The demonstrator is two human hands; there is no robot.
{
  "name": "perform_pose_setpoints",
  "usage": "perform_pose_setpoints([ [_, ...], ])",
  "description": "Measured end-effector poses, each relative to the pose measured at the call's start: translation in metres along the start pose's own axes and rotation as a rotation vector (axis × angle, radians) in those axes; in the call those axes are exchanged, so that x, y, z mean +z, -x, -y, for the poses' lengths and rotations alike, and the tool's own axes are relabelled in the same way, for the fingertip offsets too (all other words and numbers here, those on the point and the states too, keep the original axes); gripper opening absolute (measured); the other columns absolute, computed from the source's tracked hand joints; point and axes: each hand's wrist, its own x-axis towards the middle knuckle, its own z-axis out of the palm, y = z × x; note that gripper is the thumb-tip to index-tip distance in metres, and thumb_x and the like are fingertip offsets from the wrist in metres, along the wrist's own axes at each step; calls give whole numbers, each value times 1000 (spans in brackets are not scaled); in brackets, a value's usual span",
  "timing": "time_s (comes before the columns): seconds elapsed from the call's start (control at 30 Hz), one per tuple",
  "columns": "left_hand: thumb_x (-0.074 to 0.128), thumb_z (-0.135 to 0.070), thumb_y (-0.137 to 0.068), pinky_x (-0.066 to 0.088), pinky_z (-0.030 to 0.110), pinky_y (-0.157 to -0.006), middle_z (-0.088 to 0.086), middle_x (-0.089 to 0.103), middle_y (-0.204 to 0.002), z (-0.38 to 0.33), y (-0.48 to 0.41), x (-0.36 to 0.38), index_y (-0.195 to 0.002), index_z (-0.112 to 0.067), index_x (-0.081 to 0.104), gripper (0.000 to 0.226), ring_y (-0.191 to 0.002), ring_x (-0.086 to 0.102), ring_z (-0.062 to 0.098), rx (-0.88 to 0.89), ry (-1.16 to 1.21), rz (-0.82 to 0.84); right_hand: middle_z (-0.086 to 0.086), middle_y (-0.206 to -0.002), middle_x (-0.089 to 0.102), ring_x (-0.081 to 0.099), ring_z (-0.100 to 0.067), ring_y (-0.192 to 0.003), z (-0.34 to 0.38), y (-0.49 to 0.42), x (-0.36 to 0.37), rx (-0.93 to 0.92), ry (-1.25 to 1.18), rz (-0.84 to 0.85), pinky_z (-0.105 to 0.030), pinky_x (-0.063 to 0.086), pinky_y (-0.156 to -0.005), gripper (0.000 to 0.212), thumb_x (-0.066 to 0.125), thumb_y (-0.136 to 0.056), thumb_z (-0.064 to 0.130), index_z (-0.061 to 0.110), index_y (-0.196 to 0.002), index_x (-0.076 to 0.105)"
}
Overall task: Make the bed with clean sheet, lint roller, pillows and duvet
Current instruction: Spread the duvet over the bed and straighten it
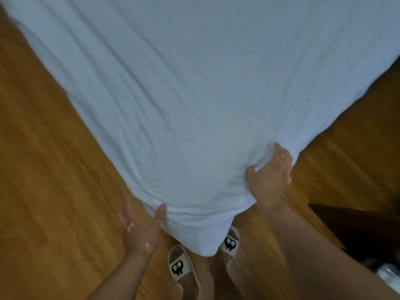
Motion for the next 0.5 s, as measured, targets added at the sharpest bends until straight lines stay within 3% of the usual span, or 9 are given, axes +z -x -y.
perform_pose_setpoints([
  [0.07, 57, -85, -70, 33, 48, -113, -17, 35, -152, 4, -7, 7, -148, -36, 34, 95, -135, 40, 20, -370, 495, 129, -10, -158, 32, 33, -30, -143, 28, 30, 7, -491, 22, 54, -51, 33, -114, 76, 67, -81, 33, 19, -150, 38],
  [0.1, 57, -83, -74, 37, 52, -110, -17, 47, -141, -1, -12, 11, -139, -36, 44, 81, -128, 46, 19, -461, 700, 236, -11, -159, 32, 31, -30, -145, 43, 41, 15, -658, 63, 115, -51, 31, -115, 76, 63, -80, 41, 21, -150, 40],
  [0.17, 61, -83, -71, 45, 53, -104, -5, 65, -128, -11, -28, 22, -129, -31, 59, 78, -117, 60, 25, -490, 962, 399, -9, -162, 28, 27, -31, -148, 71, 58, 38, -865, 194, 226, -57, 26, -116, 77, 53, -81, 57, 27, -151, 39],
  [0.23, 63, -80, -69, 51, 47, -99, 2, 73, -115, -25, -33, 30, -122, -24, 66, 77, -107, 68, 26, -448, 983, 362, -8, -167, 13, 10, -33, -154, 90, 70, 58, -951, 374, 313, -65, 14, -118, 81, 42, -85, 70, 33, -155, 28],
  [0.33, 56, -69, -86, 52, 39, -99, 3, 72, -113, -34, -40, 37, -117, -15, 66, 64, -101, 68, 23, -380, 807, 83, -8, -167, -16, -19, -32, -152, 90, 76, 78, -946, 563, 358, -69, -5, -116, 86, 26, -90, 79, 36, -159, 0],
  [0.43, 40, -58, -99, 41, 25, -96, 13, 67, -119, -40, -34, 19, -119, -2, 63, 63, -113, 62, 31, -322, 537, -27, -7, -165, -22, -24, -32, -151, 92, 75, 75, -929, 626, 365, -68, -5, -116, 85, 20, -90, 80, 37, -158, -8],
  [0.5, 38, -55, -100, 36, 24, -90, 18, 62, -127, -23, -20, 8, -129, 2, 58, 66, -119, 57, 33, -311, 496, -69, -8, -166, -19, -21, -32, -152, 94, 79, 70, -936, 619, 357, -66, -5, -118, 86, 20, -90, 81, 36, -159, -5],
])
